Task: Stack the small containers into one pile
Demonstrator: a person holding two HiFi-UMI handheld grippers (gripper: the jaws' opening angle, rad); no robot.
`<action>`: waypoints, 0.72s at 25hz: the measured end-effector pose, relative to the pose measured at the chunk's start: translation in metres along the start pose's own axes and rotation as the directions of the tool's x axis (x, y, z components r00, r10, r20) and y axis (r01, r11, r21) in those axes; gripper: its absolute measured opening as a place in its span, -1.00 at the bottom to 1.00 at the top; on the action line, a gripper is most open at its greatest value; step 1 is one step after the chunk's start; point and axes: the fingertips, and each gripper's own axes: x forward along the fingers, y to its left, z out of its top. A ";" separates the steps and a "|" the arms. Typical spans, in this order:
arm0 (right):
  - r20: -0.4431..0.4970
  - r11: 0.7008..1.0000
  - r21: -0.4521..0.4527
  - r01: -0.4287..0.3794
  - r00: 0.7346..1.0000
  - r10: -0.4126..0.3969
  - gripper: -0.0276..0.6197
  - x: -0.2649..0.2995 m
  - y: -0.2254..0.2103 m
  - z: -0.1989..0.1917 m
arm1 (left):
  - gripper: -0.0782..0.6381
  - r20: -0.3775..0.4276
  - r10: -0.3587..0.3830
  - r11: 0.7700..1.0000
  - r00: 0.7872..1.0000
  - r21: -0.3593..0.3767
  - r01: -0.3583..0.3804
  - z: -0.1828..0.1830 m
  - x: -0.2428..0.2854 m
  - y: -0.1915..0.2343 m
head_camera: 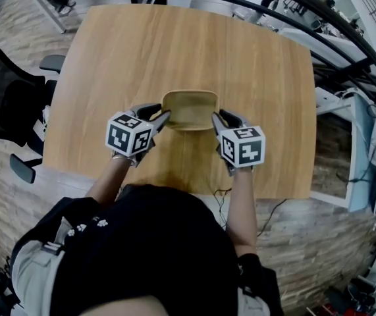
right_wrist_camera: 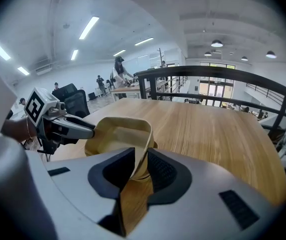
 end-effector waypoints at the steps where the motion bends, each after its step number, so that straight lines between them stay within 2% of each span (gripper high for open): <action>1: -0.003 1.000 0.003 0.000 1.000 0.000 -0.65 0.000 -0.001 -0.001 | -0.41 -0.004 -0.004 1.000 1.000 -0.002 0.004 -0.001 0.001 0.000; 18: -0.087 1.000 -0.005 -0.002 0.996 0.002 -0.65 0.019 -0.008 -0.021 | -0.41 -0.055 -0.014 1.000 0.998 -0.022 0.013 -0.016 0.013 0.006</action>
